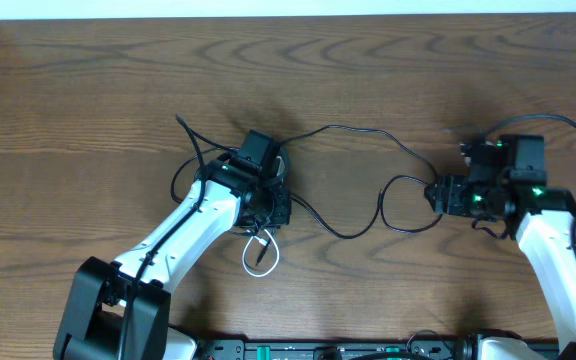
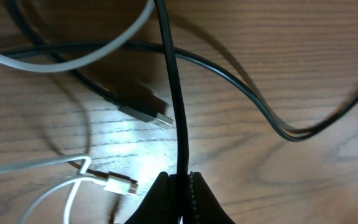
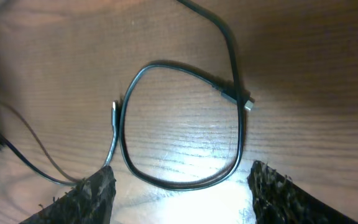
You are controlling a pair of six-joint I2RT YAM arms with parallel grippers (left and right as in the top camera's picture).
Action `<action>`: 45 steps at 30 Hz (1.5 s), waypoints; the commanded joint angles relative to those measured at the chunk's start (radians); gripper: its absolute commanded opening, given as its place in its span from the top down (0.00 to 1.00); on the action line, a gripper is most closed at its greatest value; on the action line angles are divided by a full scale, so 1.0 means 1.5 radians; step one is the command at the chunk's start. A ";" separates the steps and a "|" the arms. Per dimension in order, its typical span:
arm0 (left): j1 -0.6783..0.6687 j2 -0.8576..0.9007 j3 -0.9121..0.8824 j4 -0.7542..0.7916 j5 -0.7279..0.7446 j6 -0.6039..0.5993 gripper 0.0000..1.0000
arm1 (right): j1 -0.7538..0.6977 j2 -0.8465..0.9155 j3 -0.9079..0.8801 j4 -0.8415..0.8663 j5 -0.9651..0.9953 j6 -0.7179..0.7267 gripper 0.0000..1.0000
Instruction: Untangle cables
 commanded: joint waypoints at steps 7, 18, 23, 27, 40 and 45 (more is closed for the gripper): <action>-0.002 0.005 -0.002 0.002 -0.056 0.003 0.92 | 0.062 0.128 0.184 -0.110 0.151 -0.028 0.35; -0.002 0.005 -0.002 0.002 -0.056 0.001 0.92 | 0.087 0.278 0.229 -0.027 0.196 -0.069 0.41; -0.002 0.005 -0.002 0.002 -0.056 0.001 0.92 | 0.087 0.327 0.229 0.020 0.193 -0.069 0.41; -0.002 0.005 -0.002 0.001 -0.056 0.001 0.92 | 0.087 0.369 0.229 0.031 0.194 -0.069 0.45; -0.002 0.005 -0.002 0.001 -0.055 0.001 0.92 | 0.087 0.399 0.228 0.024 0.194 -0.064 0.91; -0.002 0.005 -0.002 0.001 -0.055 0.000 0.92 | 0.087 0.399 0.228 -0.006 0.194 -0.049 0.99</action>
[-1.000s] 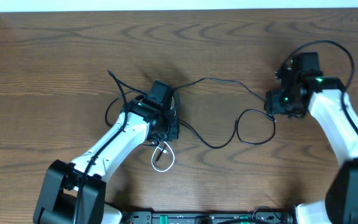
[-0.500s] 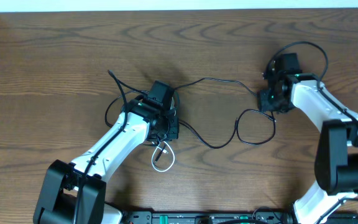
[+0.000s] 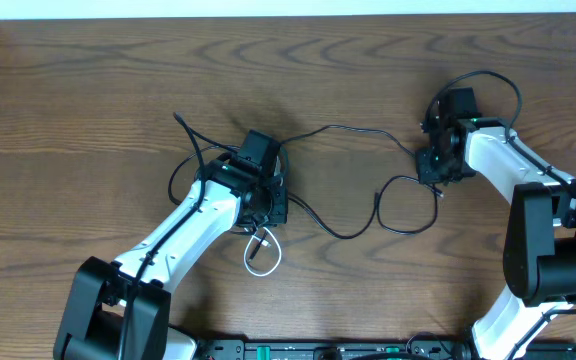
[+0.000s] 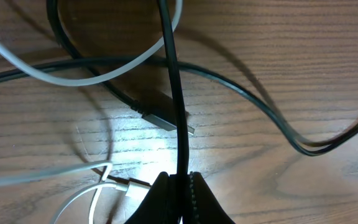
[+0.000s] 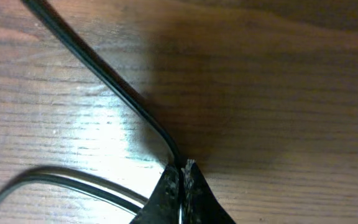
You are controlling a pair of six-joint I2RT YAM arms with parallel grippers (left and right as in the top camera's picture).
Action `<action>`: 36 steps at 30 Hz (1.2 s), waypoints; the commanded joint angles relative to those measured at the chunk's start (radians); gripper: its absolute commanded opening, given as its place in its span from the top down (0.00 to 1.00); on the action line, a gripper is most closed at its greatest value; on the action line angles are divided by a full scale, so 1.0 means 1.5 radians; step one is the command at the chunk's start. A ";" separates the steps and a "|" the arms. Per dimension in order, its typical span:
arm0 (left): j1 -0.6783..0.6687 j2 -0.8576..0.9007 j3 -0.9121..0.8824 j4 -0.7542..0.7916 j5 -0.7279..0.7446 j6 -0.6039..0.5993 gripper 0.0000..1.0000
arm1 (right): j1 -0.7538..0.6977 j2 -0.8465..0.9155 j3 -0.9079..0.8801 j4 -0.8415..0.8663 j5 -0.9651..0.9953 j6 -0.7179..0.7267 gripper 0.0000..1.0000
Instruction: Untangle cables
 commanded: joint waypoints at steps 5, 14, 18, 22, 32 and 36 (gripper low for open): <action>-0.002 0.005 -0.002 -0.003 -0.011 -0.002 0.92 | -0.001 0.001 0.005 -0.048 -0.004 0.059 0.99; -0.002 0.005 -0.002 -0.005 -0.011 -0.002 0.92 | -0.101 -0.098 0.129 -0.180 0.017 0.080 0.99; -0.002 0.005 -0.002 -0.005 -0.011 -0.006 0.92 | -0.178 -0.168 0.215 -0.229 0.071 0.116 0.99; -0.002 0.005 -0.002 -0.005 -0.011 -0.012 0.92 | -0.255 -0.235 0.270 -0.236 0.089 0.149 0.99; -0.002 0.005 -0.002 -0.006 -0.011 -0.012 0.92 | -0.389 -0.331 0.285 -0.209 0.089 0.210 0.99; -0.002 0.005 -0.002 -0.006 -0.011 -0.012 0.92 | -0.409 -0.329 0.285 -0.212 0.089 0.210 0.99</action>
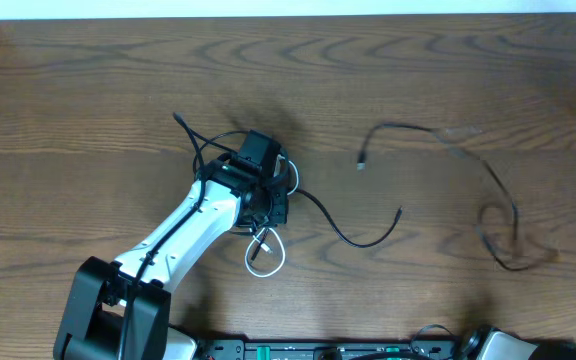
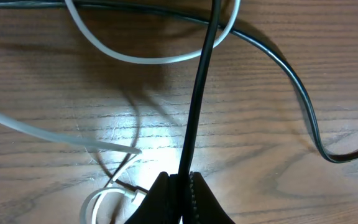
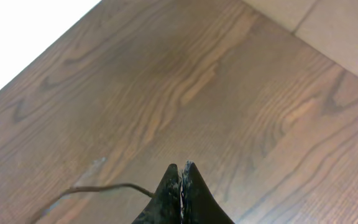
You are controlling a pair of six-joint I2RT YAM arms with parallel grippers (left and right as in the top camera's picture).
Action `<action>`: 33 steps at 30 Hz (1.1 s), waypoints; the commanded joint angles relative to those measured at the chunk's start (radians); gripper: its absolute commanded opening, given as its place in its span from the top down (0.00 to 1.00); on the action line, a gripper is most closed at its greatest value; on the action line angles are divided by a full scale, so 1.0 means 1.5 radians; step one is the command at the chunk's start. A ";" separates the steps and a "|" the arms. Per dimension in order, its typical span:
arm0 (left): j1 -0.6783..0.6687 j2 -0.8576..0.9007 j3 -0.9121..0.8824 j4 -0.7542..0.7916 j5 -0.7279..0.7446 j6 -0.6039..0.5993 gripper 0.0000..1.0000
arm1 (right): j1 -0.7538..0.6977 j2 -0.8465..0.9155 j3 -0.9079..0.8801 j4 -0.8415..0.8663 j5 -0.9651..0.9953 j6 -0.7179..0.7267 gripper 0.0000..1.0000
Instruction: Untangle cables
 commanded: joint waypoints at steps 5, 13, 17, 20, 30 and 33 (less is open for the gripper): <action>-0.001 0.005 -0.002 -0.003 -0.011 -0.004 0.92 | -0.014 0.005 0.008 -0.004 -0.001 0.016 0.99; -0.001 0.005 -0.002 -0.003 -0.011 -0.004 0.92 | -0.011 0.019 -0.007 -0.150 -0.132 0.008 0.72; -0.001 0.005 -0.002 -0.003 -0.011 -0.004 0.92 | -0.007 0.023 -0.062 -0.196 -0.131 0.008 0.46; -0.001 0.005 -0.002 -0.003 -0.011 -0.004 0.92 | -0.006 0.023 -0.143 -0.186 -0.130 0.008 0.32; -0.001 0.005 -0.002 -0.009 -0.009 -0.004 0.92 | -0.006 0.023 -0.375 -0.009 -0.129 0.008 0.39; -0.001 0.005 -0.002 -0.011 -0.009 -0.004 0.92 | -0.006 0.023 -0.439 0.060 -0.129 0.008 0.41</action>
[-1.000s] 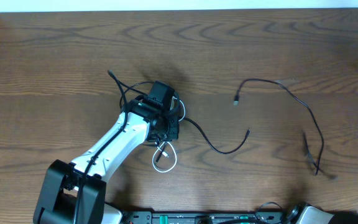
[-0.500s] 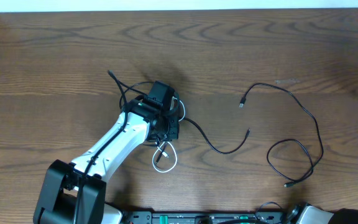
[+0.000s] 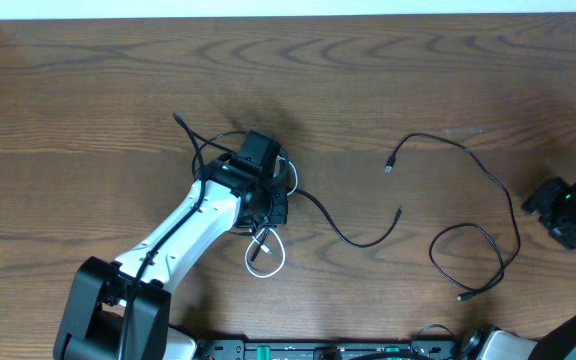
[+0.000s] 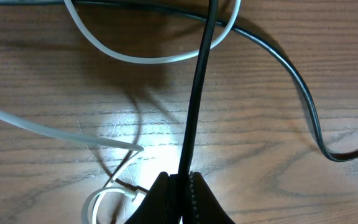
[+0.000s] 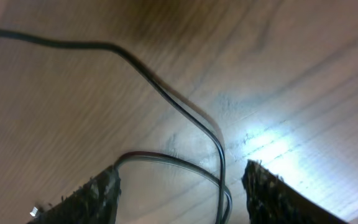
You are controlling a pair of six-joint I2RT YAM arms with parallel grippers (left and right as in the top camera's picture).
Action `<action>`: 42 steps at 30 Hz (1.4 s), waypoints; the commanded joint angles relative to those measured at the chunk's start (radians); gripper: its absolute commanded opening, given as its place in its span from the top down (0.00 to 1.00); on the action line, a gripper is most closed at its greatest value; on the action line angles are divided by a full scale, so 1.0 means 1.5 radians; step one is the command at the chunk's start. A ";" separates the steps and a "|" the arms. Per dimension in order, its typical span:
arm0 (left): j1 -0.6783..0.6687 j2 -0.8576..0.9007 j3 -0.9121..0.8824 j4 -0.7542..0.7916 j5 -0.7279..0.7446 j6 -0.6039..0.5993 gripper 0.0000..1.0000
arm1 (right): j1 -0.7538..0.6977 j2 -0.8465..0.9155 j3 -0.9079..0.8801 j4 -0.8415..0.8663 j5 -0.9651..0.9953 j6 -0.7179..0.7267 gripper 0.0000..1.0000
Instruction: Untangle cables
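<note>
At the middle left lies a tangle of cables. My left gripper (image 3: 266, 205) sits on it, shut on a thick black cable (image 4: 196, 106) that runs up from its jaws (image 4: 180, 178). A white cable (image 4: 143, 60) arcs across that cable, and another black strand (image 4: 305, 109) curves off to the right. A thin black cable (image 3: 489, 178) lies by itself on the right half of the table, with a loop near its lower end. At the right edge my right gripper (image 3: 558, 212) stands open over this thin cable (image 5: 185, 109), its fingers (image 5: 86, 196) wide apart and not touching it.
A free end of the thick black cable (image 3: 353, 241) reaches from the tangle toward the table's middle. A small white loop lies just below the tangle. The wooden table (image 3: 418, 60) ends at a pale wall along the back.
My right gripper was shut and out of the overhead view; now it is open at the table's right edge. The thin black cable has settled flat on the table. The left gripper is unchanged.
My right gripper first hung open over a loop of the thin cable, which still ran into the tangle. Then it was shut on that cable. Later the cable lay apart from the tangle, off to the right. Now it is let go. My left gripper stayed shut on the thick cable.
</note>
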 commanded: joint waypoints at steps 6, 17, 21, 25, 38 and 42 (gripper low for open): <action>-0.001 0.005 -0.002 -0.007 -0.009 -0.004 0.92 | 0.002 0.003 -0.145 0.134 0.024 0.002 0.44; -0.001 0.005 -0.002 -0.007 -0.009 -0.003 0.92 | 0.002 0.003 -0.231 0.229 0.059 0.002 0.49; -0.001 0.005 -0.002 -0.007 -0.009 -0.003 0.92 | 0.002 0.003 -0.250 0.261 0.058 0.002 0.53; -0.001 0.005 -0.002 -0.007 -0.009 -0.003 0.92 | 0.002 0.003 -0.258 0.271 0.058 0.002 0.59; -0.001 0.005 -0.002 -0.008 -0.009 -0.004 0.92 | 0.002 0.003 -0.274 0.276 0.045 0.002 0.98; -0.001 0.005 -0.002 -0.011 -0.009 -0.003 0.92 | 0.002 0.001 -0.260 0.294 -0.019 0.002 0.99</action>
